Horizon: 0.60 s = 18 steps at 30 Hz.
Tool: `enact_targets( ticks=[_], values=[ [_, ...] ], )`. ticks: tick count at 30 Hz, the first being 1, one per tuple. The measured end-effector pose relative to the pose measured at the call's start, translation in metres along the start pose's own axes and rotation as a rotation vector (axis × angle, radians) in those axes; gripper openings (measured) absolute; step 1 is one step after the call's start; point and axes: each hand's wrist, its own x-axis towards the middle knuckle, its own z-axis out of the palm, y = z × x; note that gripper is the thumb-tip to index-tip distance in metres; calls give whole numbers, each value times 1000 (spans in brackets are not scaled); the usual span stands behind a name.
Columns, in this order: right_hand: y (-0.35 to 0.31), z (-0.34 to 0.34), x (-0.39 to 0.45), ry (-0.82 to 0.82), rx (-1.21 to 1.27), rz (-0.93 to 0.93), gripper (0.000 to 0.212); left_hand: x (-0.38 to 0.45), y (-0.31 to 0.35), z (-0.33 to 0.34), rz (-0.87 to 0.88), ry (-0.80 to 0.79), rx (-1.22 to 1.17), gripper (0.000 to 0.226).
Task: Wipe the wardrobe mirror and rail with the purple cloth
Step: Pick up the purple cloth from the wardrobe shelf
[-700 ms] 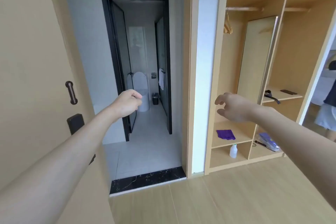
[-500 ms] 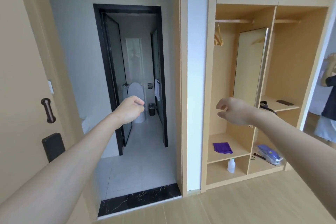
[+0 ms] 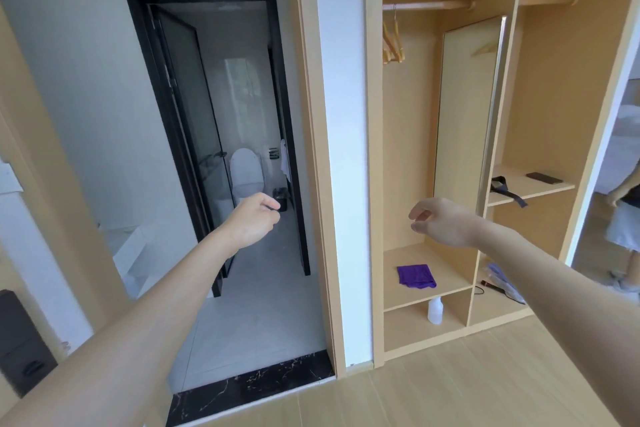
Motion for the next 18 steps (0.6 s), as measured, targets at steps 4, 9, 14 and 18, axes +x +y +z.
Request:
enact_targets(
  ticks=[4,9,14,18],
  values=[
    [31,-1,29,-13,-20,39,30,54,1,37,6,-47,-8,24],
    [76,-21,81,-22,-82,114,31,139,0,107,1,-169,-45,24],
    [110,-61,148,38,-141,202,23,228,8,159,-41,-283,-117,25],
    [130,-80,201,111,-142,257,18,296,23,182,-26,-309,-171,24]
  ],
)
